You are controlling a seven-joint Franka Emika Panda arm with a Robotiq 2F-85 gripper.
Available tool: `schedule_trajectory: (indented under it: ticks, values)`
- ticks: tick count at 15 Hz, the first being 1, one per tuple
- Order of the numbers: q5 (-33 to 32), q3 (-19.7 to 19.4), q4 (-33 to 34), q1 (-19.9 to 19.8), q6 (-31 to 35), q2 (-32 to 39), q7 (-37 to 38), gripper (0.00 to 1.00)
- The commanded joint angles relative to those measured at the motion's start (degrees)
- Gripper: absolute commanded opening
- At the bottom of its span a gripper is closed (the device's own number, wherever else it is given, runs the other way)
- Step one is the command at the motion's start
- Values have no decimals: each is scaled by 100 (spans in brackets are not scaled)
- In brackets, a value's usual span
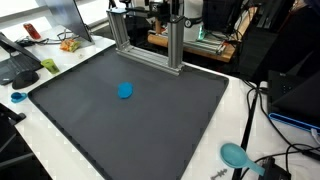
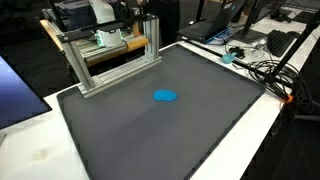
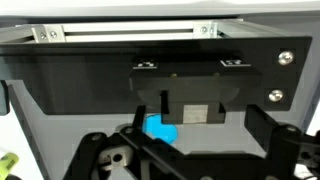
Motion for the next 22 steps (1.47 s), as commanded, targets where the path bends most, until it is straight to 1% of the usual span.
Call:
schedule_trajectory:
  ticks: [1,2,5,8,10,11,13,15,18,19,22]
  values:
    - [-40,109,37,-64,322,-153,267,100]
    - [0,98,134,-47,318,-108,265,100]
    - [37,97,667,-28,231,320,267,100]
    - [24,134,1429,-17,13,975,292,100]
    - [23,181,1883,22,-3,1439,314,100]
    - [-33,229,2085,19,-41,1642,364,100]
    - [-449,428,2431,-91,11,2111,729,100]
    - [-652,447,2752,-65,-38,2516,895,100]
    - [-874,386,3098,-31,61,2970,995,100]
    - [-653,336,2721,45,170,2644,856,100]
    - [-666,318,2789,56,180,2790,860,100]
